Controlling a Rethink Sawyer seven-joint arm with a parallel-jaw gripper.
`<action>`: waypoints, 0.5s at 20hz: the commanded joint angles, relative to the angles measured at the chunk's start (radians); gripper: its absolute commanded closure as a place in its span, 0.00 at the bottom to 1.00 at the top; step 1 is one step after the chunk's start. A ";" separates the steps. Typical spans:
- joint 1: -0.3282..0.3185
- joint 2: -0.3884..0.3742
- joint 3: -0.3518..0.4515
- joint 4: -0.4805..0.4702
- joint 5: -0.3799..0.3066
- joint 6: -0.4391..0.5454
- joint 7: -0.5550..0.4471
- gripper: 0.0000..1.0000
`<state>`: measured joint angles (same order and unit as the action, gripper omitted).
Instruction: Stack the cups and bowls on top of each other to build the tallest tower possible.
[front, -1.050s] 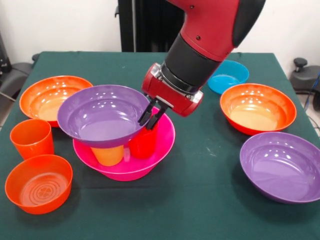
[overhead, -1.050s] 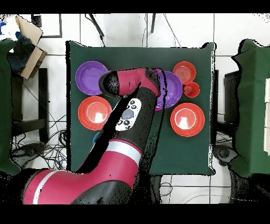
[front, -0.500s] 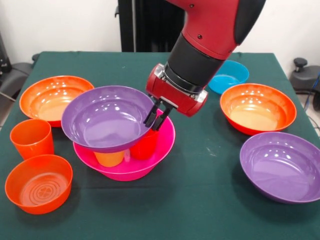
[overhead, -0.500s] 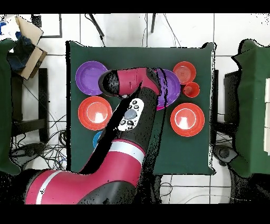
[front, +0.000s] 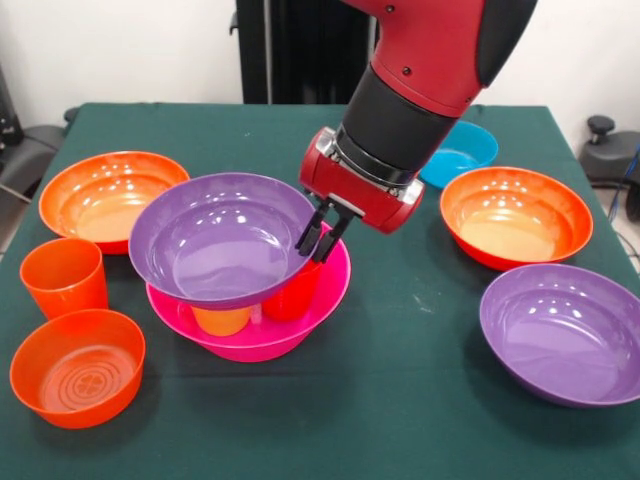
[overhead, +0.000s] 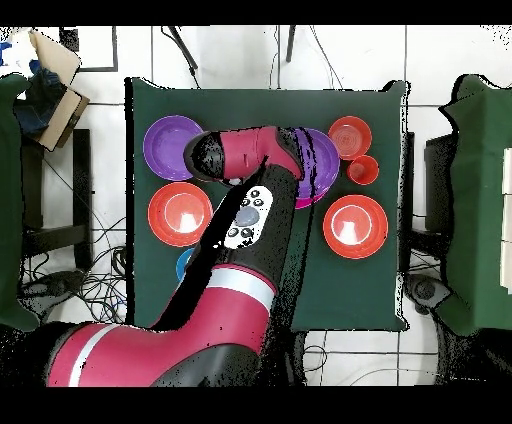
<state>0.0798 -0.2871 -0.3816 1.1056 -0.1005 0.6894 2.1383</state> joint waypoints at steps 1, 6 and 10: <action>-0.003 0.005 0.139 0.068 -0.026 0.071 -0.065 1.00; 0.001 0.017 0.136 0.047 -0.022 0.069 -0.049 1.00; 0.008 0.018 0.131 0.044 -0.020 0.084 -0.040 1.00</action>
<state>0.0797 -0.2873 -0.3812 1.1056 -0.1007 0.6894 2.1383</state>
